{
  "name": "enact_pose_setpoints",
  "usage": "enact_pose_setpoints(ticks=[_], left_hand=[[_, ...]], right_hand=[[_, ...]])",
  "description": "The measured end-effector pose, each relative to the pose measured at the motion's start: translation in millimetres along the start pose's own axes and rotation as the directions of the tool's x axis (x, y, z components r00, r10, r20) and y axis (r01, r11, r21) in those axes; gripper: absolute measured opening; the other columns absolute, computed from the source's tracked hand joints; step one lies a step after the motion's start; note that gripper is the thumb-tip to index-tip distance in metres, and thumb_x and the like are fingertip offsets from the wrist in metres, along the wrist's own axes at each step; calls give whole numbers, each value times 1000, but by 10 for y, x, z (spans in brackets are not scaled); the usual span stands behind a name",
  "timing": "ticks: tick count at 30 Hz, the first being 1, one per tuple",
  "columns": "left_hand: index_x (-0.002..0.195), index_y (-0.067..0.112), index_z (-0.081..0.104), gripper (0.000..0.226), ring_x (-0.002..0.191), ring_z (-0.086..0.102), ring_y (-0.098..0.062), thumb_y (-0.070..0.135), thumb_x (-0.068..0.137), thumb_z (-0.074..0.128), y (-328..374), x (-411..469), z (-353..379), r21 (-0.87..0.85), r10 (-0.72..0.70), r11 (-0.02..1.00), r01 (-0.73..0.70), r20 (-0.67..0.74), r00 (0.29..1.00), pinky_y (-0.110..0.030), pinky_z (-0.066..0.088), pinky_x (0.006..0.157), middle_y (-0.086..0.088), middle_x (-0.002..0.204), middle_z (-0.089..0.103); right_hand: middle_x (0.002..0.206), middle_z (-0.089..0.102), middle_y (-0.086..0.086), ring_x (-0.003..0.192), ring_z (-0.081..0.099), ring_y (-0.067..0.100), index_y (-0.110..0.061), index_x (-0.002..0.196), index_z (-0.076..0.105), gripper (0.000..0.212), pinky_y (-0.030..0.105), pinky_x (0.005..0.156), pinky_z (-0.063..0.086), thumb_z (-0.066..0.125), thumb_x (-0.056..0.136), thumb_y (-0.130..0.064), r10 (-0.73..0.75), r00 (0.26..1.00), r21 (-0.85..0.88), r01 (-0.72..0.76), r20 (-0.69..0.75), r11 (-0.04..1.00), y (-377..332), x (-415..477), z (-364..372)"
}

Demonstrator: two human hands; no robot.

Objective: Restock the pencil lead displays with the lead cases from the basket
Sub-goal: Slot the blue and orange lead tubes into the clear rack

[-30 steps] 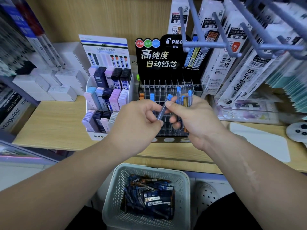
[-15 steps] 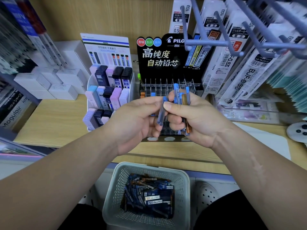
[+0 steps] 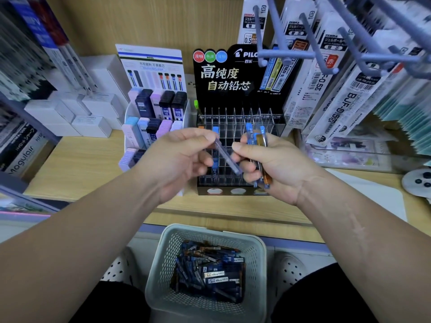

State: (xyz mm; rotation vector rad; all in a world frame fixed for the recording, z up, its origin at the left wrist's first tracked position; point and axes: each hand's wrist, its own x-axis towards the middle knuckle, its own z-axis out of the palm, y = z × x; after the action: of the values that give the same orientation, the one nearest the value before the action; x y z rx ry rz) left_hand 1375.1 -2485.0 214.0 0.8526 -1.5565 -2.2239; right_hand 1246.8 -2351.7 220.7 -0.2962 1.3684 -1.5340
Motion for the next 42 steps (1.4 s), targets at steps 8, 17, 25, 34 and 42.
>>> enact_pose_setpoints(ticks=[8,17,25,34,42], left_hand=[[76,15,76,8,53,62,-14,11,81,80,-49,-40,-139,561,256,806,-191,-39,966,-26,48,50,-6,62,70],[77,20,76,8,59,69,-16,17,82,81,-192,19,-108,726,371,631,-274,28,928,-23,54,61,4,61,69],[80,20,76,8,62,72,-10,14,83,80,-201,50,-118,715,404,633,-295,20,915,-36,61,68,1,62,71],[81,18,76,8,63,72,-5,12,83,80,-188,77,-122,733,428,601,-318,40,903,-28,60,68,3,64,72],[84,14,75,9,62,67,-5,9,80,81,-175,85,-150,829,424,396,-395,216,879,-21,56,66,12,67,67]], right_hand=[[65,59,5,48,46,10,-18,85,56,19,19,40,35,68,94,-6,4,989,40,2,-149,999,7,55,-89],[66,58,5,49,46,11,-17,86,56,19,18,41,34,67,94,-4,-5,986,47,12,-165,999,-3,58,-122],[67,59,4,50,46,10,-17,86,56,18,19,42,35,67,94,-5,-12,987,33,18,-159,999,-19,70,-157],[67,59,5,48,47,10,-18,87,56,19,19,40,34,68,93,-4,-10,989,40,17,-150,999,-4,82,-142],[67,60,4,49,47,11,-17,92,55,18,19,41,35,68,94,-5,-12,990,25,16,-140,1000,-3,71,-140]])
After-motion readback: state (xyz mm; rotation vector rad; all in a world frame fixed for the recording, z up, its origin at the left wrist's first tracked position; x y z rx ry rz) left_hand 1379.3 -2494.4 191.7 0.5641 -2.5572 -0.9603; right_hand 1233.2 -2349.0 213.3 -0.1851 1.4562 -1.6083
